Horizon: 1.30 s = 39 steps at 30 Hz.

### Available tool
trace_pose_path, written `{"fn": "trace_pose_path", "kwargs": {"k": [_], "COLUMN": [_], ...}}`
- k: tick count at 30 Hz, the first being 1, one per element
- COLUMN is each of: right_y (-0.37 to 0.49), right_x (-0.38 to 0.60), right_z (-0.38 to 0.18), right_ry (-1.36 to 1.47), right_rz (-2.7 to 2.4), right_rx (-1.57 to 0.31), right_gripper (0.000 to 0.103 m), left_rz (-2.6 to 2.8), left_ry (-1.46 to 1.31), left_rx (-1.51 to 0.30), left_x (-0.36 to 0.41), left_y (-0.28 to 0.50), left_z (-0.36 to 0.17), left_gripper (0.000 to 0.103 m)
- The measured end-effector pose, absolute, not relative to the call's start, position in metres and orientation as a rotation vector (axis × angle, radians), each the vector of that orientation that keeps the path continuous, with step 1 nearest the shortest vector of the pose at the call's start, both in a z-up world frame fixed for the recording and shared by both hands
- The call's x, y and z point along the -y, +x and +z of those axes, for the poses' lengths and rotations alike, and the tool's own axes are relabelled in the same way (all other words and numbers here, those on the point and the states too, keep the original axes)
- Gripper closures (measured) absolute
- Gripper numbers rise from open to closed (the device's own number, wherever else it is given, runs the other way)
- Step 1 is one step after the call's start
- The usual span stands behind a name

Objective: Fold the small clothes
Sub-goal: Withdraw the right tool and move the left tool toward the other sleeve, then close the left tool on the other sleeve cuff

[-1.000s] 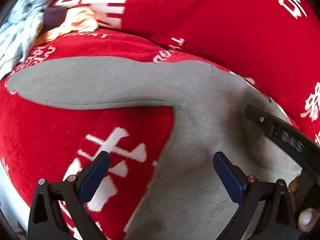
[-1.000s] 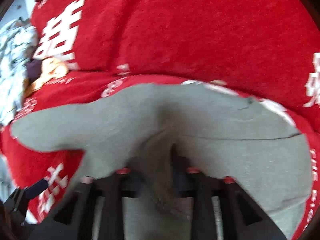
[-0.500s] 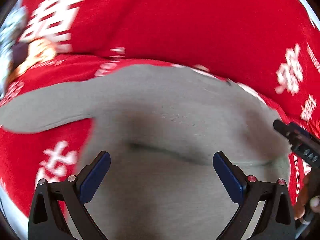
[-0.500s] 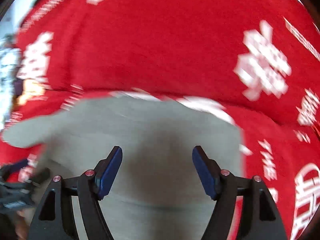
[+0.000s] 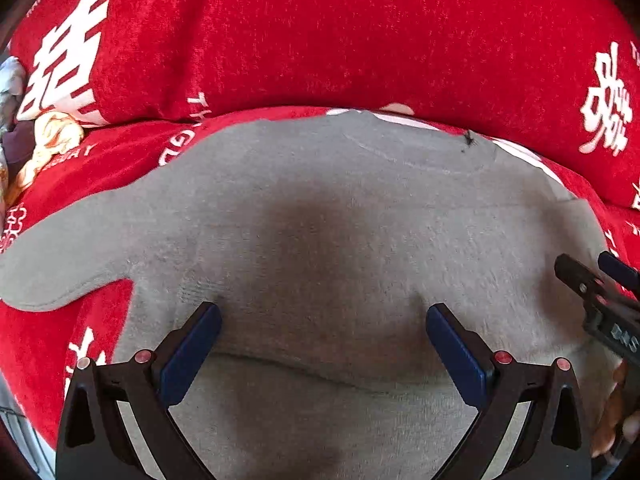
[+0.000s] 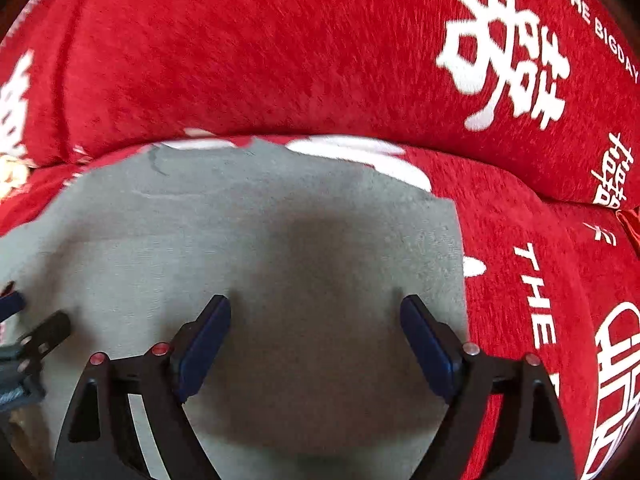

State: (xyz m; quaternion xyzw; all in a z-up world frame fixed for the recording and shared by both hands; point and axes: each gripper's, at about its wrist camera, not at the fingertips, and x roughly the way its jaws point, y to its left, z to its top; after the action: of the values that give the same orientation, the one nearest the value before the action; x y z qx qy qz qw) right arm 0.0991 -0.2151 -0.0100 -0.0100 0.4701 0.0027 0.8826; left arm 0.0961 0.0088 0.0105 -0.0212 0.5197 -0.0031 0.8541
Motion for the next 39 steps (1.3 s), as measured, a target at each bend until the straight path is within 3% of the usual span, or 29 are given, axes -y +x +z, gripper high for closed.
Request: {"fn": "trace_pose_path", "kwargs": {"k": [7,19,23,31,39], "right_y": [0.065,0.016,0.002,0.004,0.003], "right_x": [0.169,0.109,0.097,0.107,0.105], "right_z": [-0.019,-0.026,-0.031,-0.032,-0.032], "right_ry": [-0.169,-0.181,-0.234,-0.153,-0.166], "right_rz": [0.009,0.139,0.096,0.104,0.093], "right_rx": [-0.960,-0.966,-0.870,-0.896,-0.890], "right_gripper": [0.014,0.014,0.014,0.010,0.010], "left_rz": [0.018,0.075,0.197,0.533,0.653], "left_ry": [-0.033,-0.115,-0.230,-0.577,-0.651], "left_rx": [-1.067,-1.053,-1.025,-0.999,-0.993], "left_x": [-0.019,-0.077,-0.139,-0.299,-0.382], "left_y": [0.076,0.027,0.005,-0.013,0.039], "left_z": [0.014,0.012,0.013,-0.010,-0.012], "left_gripper": [0.000,0.000,0.000,0.000,0.000]}}
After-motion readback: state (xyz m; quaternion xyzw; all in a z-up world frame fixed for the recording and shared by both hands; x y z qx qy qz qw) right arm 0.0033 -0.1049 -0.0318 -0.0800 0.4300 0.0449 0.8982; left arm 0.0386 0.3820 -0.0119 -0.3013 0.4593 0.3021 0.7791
